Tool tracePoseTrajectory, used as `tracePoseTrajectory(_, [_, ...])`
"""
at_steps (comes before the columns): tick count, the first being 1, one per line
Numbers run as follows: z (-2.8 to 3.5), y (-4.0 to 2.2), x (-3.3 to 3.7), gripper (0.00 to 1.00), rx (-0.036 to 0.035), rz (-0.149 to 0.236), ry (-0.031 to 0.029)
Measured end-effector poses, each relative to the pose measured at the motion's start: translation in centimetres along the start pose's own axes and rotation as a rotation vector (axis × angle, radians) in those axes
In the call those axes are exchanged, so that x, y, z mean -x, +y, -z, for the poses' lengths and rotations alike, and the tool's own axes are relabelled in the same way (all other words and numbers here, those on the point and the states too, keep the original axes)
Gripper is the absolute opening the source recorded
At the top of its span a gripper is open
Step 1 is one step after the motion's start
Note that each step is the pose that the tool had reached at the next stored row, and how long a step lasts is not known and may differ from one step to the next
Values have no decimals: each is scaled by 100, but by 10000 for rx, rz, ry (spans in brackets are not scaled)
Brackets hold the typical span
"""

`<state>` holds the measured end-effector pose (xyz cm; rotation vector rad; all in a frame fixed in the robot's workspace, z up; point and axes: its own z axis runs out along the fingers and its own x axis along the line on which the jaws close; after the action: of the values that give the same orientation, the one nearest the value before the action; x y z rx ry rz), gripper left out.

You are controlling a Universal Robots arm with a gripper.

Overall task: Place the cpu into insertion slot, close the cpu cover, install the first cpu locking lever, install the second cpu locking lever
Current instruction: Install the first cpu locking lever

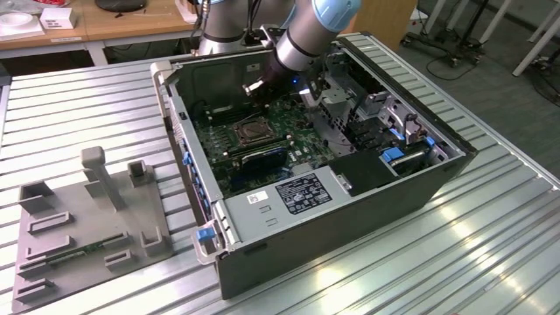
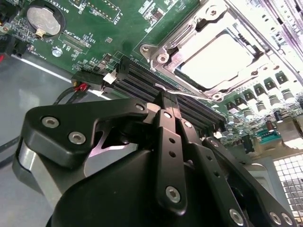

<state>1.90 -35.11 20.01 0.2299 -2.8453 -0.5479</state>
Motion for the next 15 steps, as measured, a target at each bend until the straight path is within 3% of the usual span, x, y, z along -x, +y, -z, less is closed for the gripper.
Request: tracePoseTrajectory(15, [-25,-27,62,11,-18,-5,1])
